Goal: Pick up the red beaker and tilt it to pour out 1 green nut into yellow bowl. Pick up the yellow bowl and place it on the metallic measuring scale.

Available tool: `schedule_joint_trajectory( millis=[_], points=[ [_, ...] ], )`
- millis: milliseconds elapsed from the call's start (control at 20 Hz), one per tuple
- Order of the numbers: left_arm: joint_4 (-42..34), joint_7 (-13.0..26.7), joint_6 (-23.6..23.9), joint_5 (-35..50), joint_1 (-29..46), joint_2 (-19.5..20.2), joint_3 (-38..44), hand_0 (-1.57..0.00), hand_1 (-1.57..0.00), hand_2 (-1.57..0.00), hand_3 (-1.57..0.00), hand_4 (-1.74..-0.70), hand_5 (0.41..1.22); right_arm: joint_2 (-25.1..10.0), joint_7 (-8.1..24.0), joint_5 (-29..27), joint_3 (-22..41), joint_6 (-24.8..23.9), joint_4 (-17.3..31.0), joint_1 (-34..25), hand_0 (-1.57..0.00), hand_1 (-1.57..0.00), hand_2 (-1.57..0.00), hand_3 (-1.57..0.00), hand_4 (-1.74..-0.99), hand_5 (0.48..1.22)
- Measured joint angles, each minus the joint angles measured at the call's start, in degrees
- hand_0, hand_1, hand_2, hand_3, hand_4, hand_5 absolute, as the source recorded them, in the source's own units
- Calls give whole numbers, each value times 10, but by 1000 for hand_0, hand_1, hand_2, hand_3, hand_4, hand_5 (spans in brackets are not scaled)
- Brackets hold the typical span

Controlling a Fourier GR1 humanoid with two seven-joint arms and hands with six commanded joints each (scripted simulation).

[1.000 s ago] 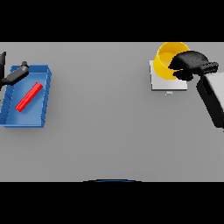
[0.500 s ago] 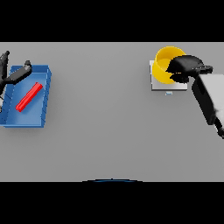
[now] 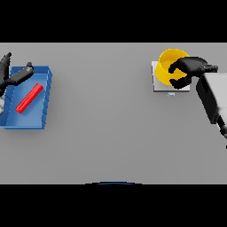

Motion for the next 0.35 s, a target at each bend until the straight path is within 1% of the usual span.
schedule_joint_trajectory(
  millis=[50,100,150,300,350],
  points=[
    [7,2,-2,2,-7,-2,3,1,1,1,1,-811,737,1,-8,0,2,0,0,2,-204,-181,-336,-507,-1372,766],
    [6,1,1,1,-3,-1,3,1,1,1,1,-812,736,5,-9,5,4,-3,8,-2,-163,-144,-288,-475,-1356,755],
    [10,-1,1,-1,-2,-2,2,1,1,1,1,-809,736,1,-22,8,7,-6,14,-2,-130,-115,-244,-442,-1346,746],
    [12,-2,1,2,-3,2,7,1,1,1,1,-820,734,9,-17,16,12,-5,28,-12,-66,-59,-142,-365,-1316,735],
    [11,-5,5,3,1,-2,6,1,1,1,1,-821,734,5,-23,18,13,0,32,-15,-53,-47,-115,-348,-1308,733]
  ],
)
